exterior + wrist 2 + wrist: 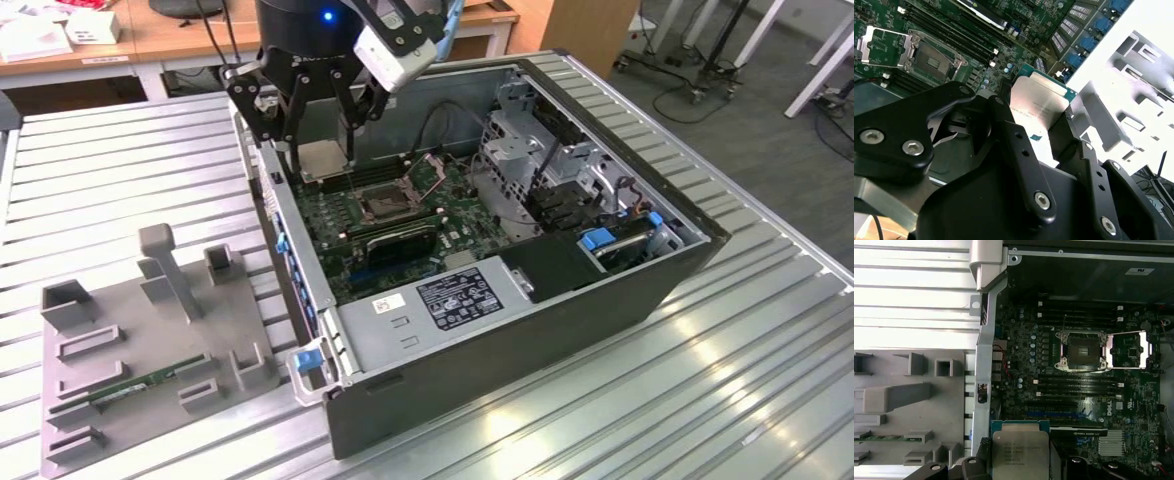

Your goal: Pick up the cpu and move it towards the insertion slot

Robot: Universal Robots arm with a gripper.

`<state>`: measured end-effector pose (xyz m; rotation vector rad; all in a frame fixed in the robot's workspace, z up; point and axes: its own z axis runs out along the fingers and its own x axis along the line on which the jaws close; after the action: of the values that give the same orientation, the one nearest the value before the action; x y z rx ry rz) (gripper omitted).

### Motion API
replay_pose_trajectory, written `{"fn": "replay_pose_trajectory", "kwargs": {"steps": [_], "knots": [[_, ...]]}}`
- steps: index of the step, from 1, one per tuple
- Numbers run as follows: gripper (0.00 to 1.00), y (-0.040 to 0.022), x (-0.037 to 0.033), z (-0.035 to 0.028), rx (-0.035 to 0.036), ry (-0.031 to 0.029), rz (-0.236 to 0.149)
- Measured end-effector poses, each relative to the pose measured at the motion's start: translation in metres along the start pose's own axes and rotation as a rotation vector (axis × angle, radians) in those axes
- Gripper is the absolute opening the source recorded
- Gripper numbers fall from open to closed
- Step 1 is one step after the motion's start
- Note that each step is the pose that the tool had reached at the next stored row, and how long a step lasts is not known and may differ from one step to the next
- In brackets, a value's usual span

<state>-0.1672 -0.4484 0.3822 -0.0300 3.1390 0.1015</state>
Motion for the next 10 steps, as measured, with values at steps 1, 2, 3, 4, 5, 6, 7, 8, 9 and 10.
{"fn": "replay_pose_trajectory", "kwargs": {"steps": [1,2,3,4,5,6,7,8,9,10], "knots": [[0.55,0.0,0.0,0.0,0.0,0.0,0.0],[0.55,0.0,0.0,0.0,0.0,0.0,0.0],[0.55,0.0,0.0,0.0,0.0,0.0,0.0],[0.55,0.0,-0.0001,0.0,0.0,0.0,0.0],[0.55,0.0,-0.0001,0.0,0.0,0.0,0.0],[0.55,0.0,-0.0002,0.0,0.0,0.0,0.0],[0.55,0.0,-0.0007,0.0,0.0,0.0,0.0],[0.55,0.0001,-0.0016,0.0,0.0001,0.0001,0.0],[0.55,0.0,-0.0025,0.0,0.0,0.0,0.0],[0.55,-0.0001,-0.0039,0.0,0.0,0.0,0.0]]}}
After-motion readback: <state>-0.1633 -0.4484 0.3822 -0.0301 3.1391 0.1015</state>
